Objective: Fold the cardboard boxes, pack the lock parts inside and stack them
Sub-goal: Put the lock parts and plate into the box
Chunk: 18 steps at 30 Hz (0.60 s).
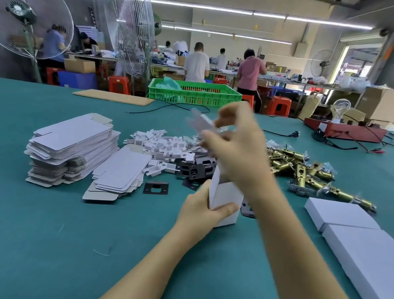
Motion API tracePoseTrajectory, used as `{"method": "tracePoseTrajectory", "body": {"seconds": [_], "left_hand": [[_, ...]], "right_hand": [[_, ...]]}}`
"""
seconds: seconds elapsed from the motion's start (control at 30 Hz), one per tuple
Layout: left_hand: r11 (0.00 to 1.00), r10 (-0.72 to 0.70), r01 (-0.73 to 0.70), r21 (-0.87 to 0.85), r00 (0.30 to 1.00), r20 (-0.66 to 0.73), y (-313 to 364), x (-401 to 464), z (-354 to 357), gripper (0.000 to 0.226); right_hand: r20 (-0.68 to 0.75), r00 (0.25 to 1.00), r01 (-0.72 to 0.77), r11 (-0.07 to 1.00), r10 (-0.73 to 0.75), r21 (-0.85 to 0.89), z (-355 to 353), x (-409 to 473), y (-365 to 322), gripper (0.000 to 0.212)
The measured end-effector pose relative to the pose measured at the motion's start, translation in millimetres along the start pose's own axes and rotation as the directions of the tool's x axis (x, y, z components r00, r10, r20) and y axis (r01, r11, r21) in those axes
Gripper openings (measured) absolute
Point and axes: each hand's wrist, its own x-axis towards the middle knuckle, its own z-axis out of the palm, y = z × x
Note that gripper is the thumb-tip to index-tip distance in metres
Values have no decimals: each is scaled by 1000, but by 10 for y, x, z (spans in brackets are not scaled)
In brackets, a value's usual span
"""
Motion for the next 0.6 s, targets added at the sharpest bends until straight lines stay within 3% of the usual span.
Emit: {"method": "tracePoseTrajectory", "body": {"seconds": [0.1,0.17,0.27,0.37,0.6], "left_hand": [[999,45,-45,-3,998,43,5,-12,-11,38],[999,45,-44,-13,998,44,25,-28,-8,41],[999,36,-35,-29,999,40,27,-30,-7,44],[999,33,-32,-35,999,21,21,-17,-11,39],[998,13,-12,-63,1000,16,7,-5,-20,38]], "right_hand": [[-109,987,-119,993,118,-2,-569,8,37,14],[-100,983,-162,985,156,-51,-859,-3,81,14],[68,983,-162,977,173,-142,-1187,-60,74,12],[287,938,-144,971,196,-193,-1309,-103,21,12],[425,891,-47,965,157,-258,-916,-12,38,17]]}}
